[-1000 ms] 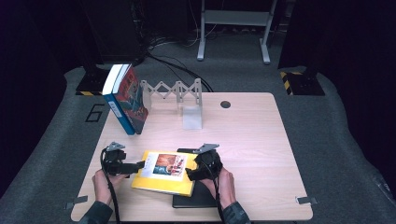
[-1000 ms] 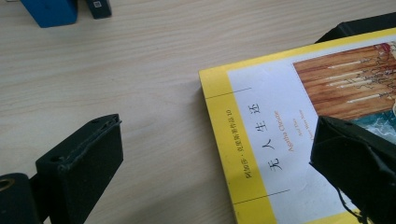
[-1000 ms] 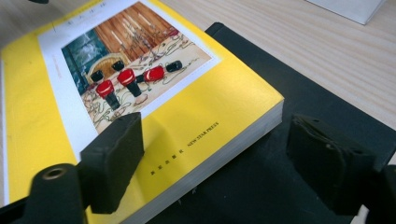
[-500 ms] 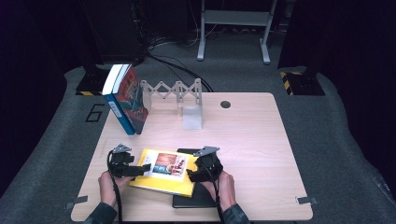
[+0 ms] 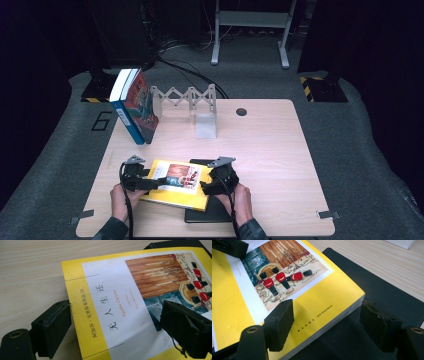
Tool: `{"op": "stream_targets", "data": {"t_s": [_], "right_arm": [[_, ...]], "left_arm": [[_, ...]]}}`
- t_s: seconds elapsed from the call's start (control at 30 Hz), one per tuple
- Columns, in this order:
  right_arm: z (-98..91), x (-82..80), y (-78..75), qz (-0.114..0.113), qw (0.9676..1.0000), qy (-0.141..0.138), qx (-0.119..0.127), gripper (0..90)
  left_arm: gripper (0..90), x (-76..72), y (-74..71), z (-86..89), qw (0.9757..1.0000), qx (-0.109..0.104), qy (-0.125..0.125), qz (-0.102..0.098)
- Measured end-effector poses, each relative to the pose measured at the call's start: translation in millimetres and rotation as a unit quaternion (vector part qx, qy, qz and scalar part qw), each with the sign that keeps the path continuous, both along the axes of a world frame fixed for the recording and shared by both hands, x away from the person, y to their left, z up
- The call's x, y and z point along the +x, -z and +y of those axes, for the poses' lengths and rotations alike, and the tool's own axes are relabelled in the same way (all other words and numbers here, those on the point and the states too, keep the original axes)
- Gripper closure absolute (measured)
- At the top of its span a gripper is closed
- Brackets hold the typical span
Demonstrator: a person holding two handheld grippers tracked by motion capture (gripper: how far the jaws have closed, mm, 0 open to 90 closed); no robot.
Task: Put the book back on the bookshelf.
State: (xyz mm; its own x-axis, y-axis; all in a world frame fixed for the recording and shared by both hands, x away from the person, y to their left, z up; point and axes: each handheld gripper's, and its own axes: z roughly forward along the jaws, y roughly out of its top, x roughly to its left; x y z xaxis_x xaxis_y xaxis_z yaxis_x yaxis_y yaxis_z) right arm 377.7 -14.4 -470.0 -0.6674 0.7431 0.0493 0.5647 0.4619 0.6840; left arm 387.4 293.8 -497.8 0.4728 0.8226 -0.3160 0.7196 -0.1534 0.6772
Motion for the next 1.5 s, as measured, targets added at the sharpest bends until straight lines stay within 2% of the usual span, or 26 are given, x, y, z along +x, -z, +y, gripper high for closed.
{"op": "stream_targets", "data": {"t_s": [0.03, 0.17, 0.2, 0.33, 0.37, 0.43, 0.47, 0.5, 0.57, 0.67, 0.73, 0.77, 0.83, 0.9, 0.93, 0.97, 1.07, 1.1, 1.13, 1.17, 1.23, 1.37, 1.47, 1.5], "right_arm": [[0.5, -1.2, -0.3, 0.007, 0.9999, 0.006, 0.004, 27.2], [-3.4, -0.4, -0.9, 0.002, 1.0000, 0.002, -0.004, 27.7], [-3.9, -1.5, -1.5, 0.011, 0.9999, 0.007, -0.003, 27.7], [-8.0, -1.5, -1.7, 0.007, 0.9999, 0.005, -0.007, 27.7], [-8.4, -2.6, -1.3, 0.010, 0.9999, 0.010, -0.003, 27.7], [-11.2, -3.0, -1.5, 0.007, 0.9999, 0.010, -0.006, 27.7], [-11.9, -4.8, -1.6, 0.014, 0.9997, 0.018, -0.002, 27.7], [-13.8, -4.3, -1.1, 0.008, 0.9999, 0.015, -0.002, 27.7], [-16.4, -6.5, -1.1, 0.013, 0.9996, 0.026, 0.003, 27.7], [-22.8, -8.2, -1.0, 0.010, 0.9996, 0.026, 0.001, 27.7], [-24.7, -10.6, -1.2, 0.018, 0.9991, 0.038, 0.005, 27.8], [-27.2, -10.5, -1.1, 0.014, 0.9994, 0.030, 0.003, 28.0], [-29.9, -12.7, -1.0, 0.014, 0.9993, 0.035, 0.004, 28.1], [-31.8, -16.0, -1.7, 0.015, 0.9990, 0.043, 0.001, 28.0], [-32.6, -17.2, -1.9, 0.012, 0.9988, 0.048, 0.000, 28.0], [-34.3, -18.3, -2.3, 0.011, 0.9988, 0.048, -0.004, 27.9], [-39.2, -21.0, -1.5, 0.012, 0.9981, 0.060, 0.003, 28.0], [-41.1, -20.4, -1.1, 0.007, 0.9984, 0.056, 0.002, 28.1], [-41.6, -20.7, -1.4, 0.012, 0.9982, 0.059, 0.003, 28.2], [-42.3, -20.1, -1.4, 0.011, 0.9985, 0.054, 0.004, 28.2], [-41.4, -19.2, -1.8, 0.014, 0.9983, 0.056, 0.003, 28.1], [-43.1, -13.8, -3.8, 0.027, 0.9988, 0.042, -0.007, 25.9], [-45.0, -8.5, -6.7, 0.046, 0.9984, 0.027, -0.018, 23.6], [-45.0, -6.4, -6.6, 0.046, 0.9984, 0.025, -0.021, 22.7]], "left_arm": [[9.9, -0.3, 0.6, -1.6, 1.0000, 0.001, -0.004, -0.004], [8.7, 0.8, 0.2, -7.1, 1.0000, -0.002, -0.004, -0.004], [8.2, 1.6, 0.1, -8.4, 1.0000, -0.002, -0.002, -0.003], [7.5, 7.1, -1.3, -16.1, 1.0000, 0.001, 0.000, -0.003], [7.4, 10.0, -1.8, -17.6, 0.9999, 0.005, 0.007, -0.008], [7.3, 13.6, -2.7, -20.9, 0.9999, 0.005, 0.013, -0.005], [6.9, 15.9, -3.0, -22.8, 0.9998, 0.004, 0.018, -0.001], [6.7, 18.3, -3.1, -25.7, 0.9998, 0.004, 0.020, -0.002], [6.6, 21.1, -4.1, -29.1, 0.9996, 0.005, 0.028, 0.001], [6.5, 25.3, -5.0, -36.6, 0.9993, 0.008, 0.035, -0.004], [6.3, 28.5, -6.0, -41.3, 0.9990, 0.009, 0.044, -0.005], [6.3, 30.7, -7.2, -44.1, 0.9986, 0.011, 0.051, -0.004], [6.3, 34.1, -7.5, -49.1, 0.9983, 0.017, 0.055, -0.010], [6.1, 38.0, -8.9, -55.0, 0.9979, 0.018, 0.062, -0.008], [6.1, 39.7, -9.0, -58.0, 0.9978, 0.022, 0.062, -0.013], [6.1, 41.6, -9.9, -59.4, 0.9970, 0.025, 0.072, -0.009], [6.1, 44.4, -10.7, -65.5, 0.9964, 0.028, 0.078, -0.016], [6.1, 44.7, -10.5, -66.2, 0.9964, 0.028, 0.078, -0.019], [6.1, 45.3, -11.3, -64.6, 0.9958, 0.028, 0.086, -0.013], [6.2, 45.1, -10.3, -64.2, 0.9964, 0.020, 0.082, -0.013], [6.2, 44.6, -10.8, -60.7, 0.9960, 0.024, 0.086, -0.013], [4.7, 41.0, -13.1, -54.7, 0.9968, 0.034, 0.068, -0.025], [2.4, 34.1, -16.4, -47.6, 0.9972, 0.032, 0.059, -0.033], [2.1, 32.3, -16.7, -46.0, 0.9972, 0.031, 0.055, -0.039]]}}
